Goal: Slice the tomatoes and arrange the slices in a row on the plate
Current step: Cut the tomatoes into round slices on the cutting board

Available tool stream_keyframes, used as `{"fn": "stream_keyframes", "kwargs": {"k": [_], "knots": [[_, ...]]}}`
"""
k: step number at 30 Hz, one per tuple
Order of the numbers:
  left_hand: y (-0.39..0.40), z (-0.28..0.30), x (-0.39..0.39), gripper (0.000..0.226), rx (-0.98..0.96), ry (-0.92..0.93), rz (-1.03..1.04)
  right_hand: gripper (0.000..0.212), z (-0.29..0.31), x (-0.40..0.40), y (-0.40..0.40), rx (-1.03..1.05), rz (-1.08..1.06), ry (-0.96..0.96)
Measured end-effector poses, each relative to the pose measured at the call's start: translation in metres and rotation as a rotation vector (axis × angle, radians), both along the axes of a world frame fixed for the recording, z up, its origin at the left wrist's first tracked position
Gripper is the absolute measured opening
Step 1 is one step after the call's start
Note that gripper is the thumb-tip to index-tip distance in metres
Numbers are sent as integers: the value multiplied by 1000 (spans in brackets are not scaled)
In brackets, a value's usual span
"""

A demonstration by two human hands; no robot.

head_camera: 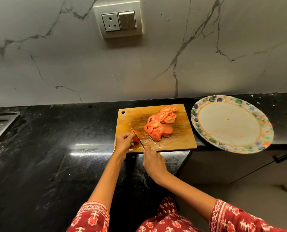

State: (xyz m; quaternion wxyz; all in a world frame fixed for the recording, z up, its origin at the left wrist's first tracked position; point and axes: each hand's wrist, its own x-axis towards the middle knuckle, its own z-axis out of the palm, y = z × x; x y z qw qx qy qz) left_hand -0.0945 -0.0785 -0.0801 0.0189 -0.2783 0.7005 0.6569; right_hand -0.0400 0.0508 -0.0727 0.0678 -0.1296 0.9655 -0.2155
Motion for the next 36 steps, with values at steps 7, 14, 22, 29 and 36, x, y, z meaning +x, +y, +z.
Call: {"fn": "stream_keyframes", "kwargs": {"k": [7, 14, 22, 29, 36], "knots": [[2, 0, 3, 31, -67, 63, -33, 21, 2, -10, -6, -3, -9, -31], [-3, -4, -3, 27, -95, 59, -28, 24, -3, -3, 5, 24, 19, -57], [-5, 3, -3, 28, 14, 50, -21, 25, -8, 0, 3, -15, 36, -72], [3, 5, -2, 27, 86, 66, -18, 23, -6, -12, -8, -77, -31, -137], [1, 6, -2, 24, 129, 76, 53, 23, -10, -4, 1, -57, -10, -129]]}}
